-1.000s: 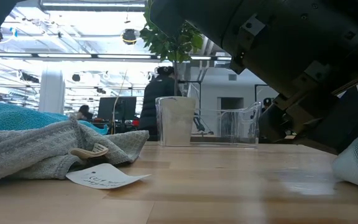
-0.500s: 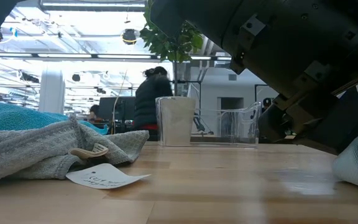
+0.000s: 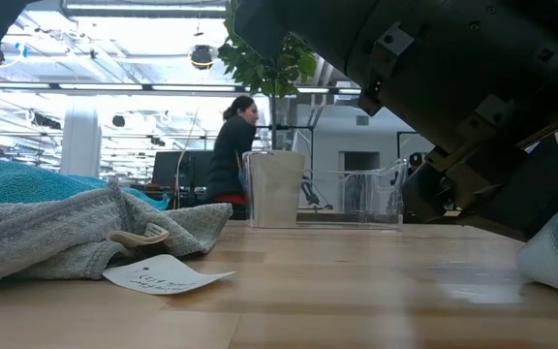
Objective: Fold microfiber towels
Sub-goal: Fold the light blue microfiber cloth
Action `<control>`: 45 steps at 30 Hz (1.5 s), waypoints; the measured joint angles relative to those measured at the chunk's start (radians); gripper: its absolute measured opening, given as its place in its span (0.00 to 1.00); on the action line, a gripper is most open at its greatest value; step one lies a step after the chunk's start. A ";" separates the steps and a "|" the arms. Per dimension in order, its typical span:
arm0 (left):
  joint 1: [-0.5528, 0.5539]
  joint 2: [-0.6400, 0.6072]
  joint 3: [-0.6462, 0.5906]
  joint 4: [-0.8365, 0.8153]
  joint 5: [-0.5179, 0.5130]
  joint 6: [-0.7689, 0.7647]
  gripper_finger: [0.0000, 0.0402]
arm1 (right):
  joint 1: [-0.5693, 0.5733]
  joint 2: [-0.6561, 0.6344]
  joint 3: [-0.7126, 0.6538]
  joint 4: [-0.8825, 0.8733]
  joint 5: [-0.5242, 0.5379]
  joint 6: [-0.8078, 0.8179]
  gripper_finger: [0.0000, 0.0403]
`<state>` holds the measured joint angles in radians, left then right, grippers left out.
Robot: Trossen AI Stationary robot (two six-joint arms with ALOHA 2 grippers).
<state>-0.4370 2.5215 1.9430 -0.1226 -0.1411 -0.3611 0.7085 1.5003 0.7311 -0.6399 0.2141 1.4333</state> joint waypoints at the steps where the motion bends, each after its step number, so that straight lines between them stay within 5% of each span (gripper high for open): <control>1: 0.000 0.000 0.000 0.000 0.000 0.000 0.58 | 0.000 0.007 0.000 -0.001 -0.002 -0.001 0.44; 6: 0.000 0.000 0.000 0.000 0.002 0.000 0.58 | 0.001 0.014 0.000 -0.030 -0.006 0.005 0.39; 14: 0.000 0.000 0.000 0.000 0.001 0.000 0.58 | -0.004 0.012 0.000 -0.055 -0.043 -0.018 0.04; 27: 0.001 -0.001 0.000 -0.002 0.017 -0.028 0.58 | 0.051 -0.021 -0.001 -0.205 -0.061 0.300 0.09; 37: 0.117 -0.135 -0.001 -0.031 0.229 -0.103 0.58 | 0.202 -0.119 0.072 -0.074 0.298 0.418 0.19; 45: 0.124 -0.157 -0.002 -0.060 0.381 -0.092 0.58 | 0.228 0.054 0.072 0.076 0.197 0.426 0.17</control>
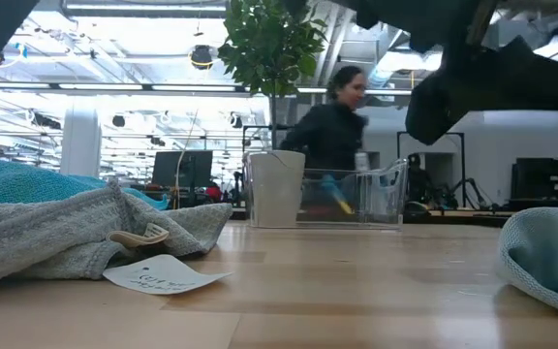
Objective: Fold microfiber towels
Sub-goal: Fold the light blue microfiber cloth
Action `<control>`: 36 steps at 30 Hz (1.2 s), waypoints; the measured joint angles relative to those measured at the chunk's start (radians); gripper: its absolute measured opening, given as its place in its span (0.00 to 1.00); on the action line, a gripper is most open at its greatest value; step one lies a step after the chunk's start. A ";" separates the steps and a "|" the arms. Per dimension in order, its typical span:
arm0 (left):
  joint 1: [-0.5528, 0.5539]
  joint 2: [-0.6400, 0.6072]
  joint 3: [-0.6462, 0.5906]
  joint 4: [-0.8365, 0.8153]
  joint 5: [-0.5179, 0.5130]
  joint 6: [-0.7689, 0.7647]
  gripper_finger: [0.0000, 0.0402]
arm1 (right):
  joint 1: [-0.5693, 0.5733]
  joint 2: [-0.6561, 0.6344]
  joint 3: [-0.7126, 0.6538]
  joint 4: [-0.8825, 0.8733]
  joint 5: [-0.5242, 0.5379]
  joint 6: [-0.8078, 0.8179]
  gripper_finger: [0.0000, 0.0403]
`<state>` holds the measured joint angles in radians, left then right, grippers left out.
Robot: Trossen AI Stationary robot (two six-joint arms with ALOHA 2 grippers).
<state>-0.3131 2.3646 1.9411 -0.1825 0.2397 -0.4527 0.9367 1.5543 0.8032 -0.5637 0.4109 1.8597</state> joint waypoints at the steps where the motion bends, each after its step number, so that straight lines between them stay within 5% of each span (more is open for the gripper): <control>1: -0.009 0.003 0.000 -0.010 -0.004 0.009 0.58 | 0.000 0.021 0.000 -0.002 -0.034 0.003 0.17; 6: -0.066 0.031 0.001 0.007 -0.031 0.050 0.58 | -0.003 0.078 0.005 -0.094 -0.135 0.056 0.17; 17: -0.090 0.076 0.002 0.012 -0.097 0.044 0.58 | -0.149 -0.062 -0.008 -0.544 -0.066 0.015 0.17; 23: -0.059 0.061 0.000 -0.040 0.014 0.014 0.58 | -0.115 -0.229 -0.007 -0.456 0.052 -0.020 0.17; 26: -0.037 0.025 0.000 -0.017 -0.010 0.012 0.58 | -0.061 -0.261 -0.006 -0.380 0.059 -0.032 0.17; 36: -0.046 0.008 0.004 0.185 -0.165 0.111 0.58 | 0.077 -0.028 -0.007 -0.274 -0.131 0.095 0.14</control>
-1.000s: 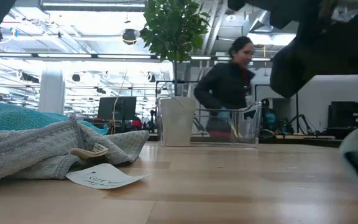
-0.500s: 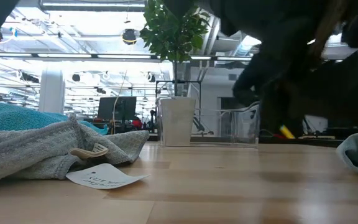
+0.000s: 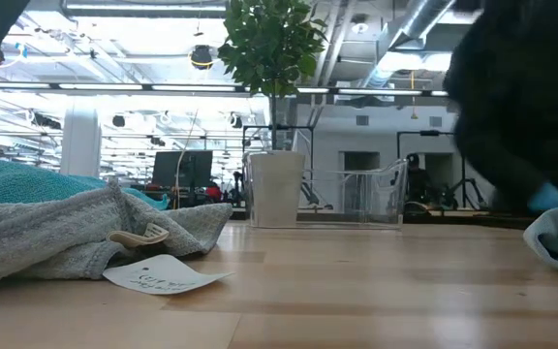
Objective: Fold microfiber towels
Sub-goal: Fold the light blue microfiber cloth
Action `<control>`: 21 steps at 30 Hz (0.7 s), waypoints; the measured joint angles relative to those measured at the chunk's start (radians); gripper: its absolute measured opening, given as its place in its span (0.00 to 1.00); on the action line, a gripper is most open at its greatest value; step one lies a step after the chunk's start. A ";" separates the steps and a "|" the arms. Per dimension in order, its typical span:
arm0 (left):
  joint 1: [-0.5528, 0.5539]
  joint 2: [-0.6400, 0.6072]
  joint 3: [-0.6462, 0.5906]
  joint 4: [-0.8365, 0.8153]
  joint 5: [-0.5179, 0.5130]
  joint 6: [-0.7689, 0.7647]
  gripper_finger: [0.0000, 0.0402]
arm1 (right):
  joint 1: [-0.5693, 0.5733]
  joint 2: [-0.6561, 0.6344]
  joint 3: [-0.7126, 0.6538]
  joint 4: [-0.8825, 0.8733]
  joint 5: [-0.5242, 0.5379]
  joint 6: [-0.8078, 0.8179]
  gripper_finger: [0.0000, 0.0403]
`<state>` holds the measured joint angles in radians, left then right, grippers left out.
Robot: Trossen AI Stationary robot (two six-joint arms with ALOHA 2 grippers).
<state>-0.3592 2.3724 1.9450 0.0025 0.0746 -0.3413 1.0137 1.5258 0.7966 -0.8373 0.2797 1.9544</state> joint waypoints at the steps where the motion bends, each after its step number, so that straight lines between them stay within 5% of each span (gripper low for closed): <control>1: -0.003 0.011 -0.001 -0.009 -0.005 0.001 0.58 | 0.009 0.014 0.000 -0.005 -0.002 0.018 0.14; 9: -0.001 0.103 -0.002 0.006 -0.098 -0.042 0.58 | -0.027 0.085 0.000 -0.108 -0.118 0.069 0.14; 21: 0.026 0.152 -0.004 0.008 -0.034 -0.085 0.58 | -0.152 0.014 -0.034 -0.257 -0.045 0.004 0.14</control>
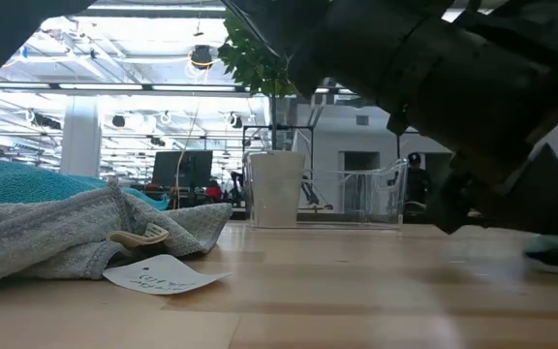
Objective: Fold microfiber towels
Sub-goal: Fold the light blue microfiber cloth
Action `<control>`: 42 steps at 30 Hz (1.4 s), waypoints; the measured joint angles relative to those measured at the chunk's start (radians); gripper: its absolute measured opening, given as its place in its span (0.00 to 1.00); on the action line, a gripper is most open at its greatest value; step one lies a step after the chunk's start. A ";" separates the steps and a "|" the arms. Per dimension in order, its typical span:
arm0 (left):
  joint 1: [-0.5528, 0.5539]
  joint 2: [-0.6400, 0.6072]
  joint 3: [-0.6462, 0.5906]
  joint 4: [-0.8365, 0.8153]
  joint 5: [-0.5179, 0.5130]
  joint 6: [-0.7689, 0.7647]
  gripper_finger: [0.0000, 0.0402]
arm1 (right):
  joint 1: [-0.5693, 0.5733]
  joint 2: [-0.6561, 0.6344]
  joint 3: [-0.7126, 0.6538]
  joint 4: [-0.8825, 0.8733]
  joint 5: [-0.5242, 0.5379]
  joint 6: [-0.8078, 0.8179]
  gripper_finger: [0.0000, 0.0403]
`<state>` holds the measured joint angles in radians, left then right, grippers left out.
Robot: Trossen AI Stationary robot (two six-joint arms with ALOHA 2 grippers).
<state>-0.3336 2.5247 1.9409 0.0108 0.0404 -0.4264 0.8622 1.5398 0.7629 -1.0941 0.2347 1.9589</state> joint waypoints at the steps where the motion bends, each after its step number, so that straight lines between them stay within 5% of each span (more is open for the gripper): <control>1: 0.000 0.004 0.002 0.009 0.016 -0.007 0.58 | -0.005 -0.017 0.006 0.006 0.026 -0.005 0.14; 9: -0.010 0.009 0.002 -0.008 0.033 0.000 0.58 | 0.051 -0.133 0.050 0.261 0.148 -0.134 0.13; 13: -0.012 0.009 0.002 -0.020 0.033 0.003 0.58 | 0.077 -0.045 0.040 0.366 0.049 -0.188 0.12; 19: -0.012 0.009 0.002 -0.033 0.031 0.004 0.58 | 0.076 0.054 0.037 0.285 -0.097 -0.137 0.07; 31: 0.053 -0.062 0.070 -0.124 0.322 -0.069 0.58 | -0.047 0.022 0.038 0.044 0.007 -0.129 0.09; 37: 0.094 -0.218 0.125 -0.322 0.311 0.057 0.58 | -0.042 -0.069 0.056 0.107 0.085 -0.179 0.08; 42: 0.104 -0.348 0.127 -0.475 0.255 0.164 0.58 | 0.014 -0.110 0.063 0.356 0.187 -0.242 0.06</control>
<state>-0.2298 2.1770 2.0684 -0.4638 0.2958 -0.2628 0.8758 1.4301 0.8260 -0.7380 0.4218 1.7164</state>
